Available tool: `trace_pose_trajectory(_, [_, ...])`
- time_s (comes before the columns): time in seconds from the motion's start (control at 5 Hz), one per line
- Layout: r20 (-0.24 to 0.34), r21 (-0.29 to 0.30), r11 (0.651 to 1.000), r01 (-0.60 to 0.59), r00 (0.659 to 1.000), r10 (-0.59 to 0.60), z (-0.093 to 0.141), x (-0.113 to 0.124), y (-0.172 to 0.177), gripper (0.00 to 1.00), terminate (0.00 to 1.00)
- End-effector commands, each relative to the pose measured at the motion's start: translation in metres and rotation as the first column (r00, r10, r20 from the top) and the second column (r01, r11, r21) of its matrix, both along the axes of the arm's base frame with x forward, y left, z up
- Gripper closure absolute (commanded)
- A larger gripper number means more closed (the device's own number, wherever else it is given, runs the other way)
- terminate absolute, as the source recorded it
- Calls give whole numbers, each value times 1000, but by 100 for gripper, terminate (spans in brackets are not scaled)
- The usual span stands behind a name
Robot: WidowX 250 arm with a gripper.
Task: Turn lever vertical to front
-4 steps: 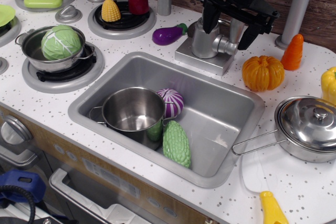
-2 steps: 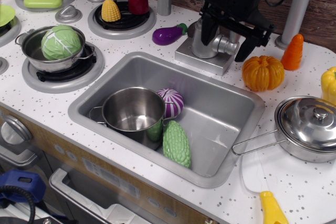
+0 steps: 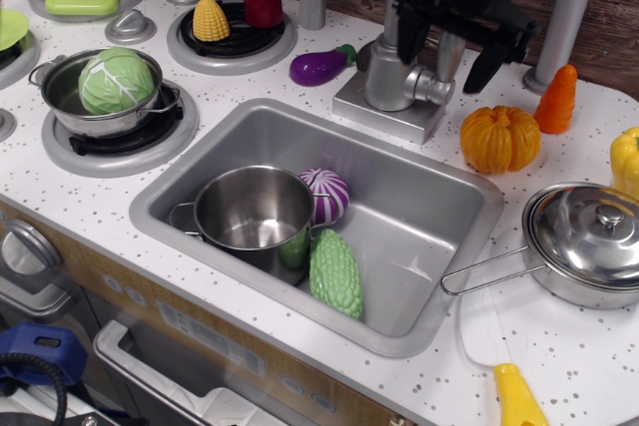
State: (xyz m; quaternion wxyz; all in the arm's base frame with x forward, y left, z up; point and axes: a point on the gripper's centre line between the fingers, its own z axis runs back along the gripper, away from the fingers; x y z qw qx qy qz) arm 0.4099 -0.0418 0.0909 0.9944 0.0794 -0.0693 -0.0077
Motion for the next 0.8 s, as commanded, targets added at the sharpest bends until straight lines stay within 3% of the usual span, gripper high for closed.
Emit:
trace_pose_trajectory(0.0, [99, -24, 1000, 11, 995, -8, 34, 22, 4, 0, 0])
trace_pose_trajectory(0.6, [165, -27, 999, 30, 986, -25, 28, 30, 6, 0, 0])
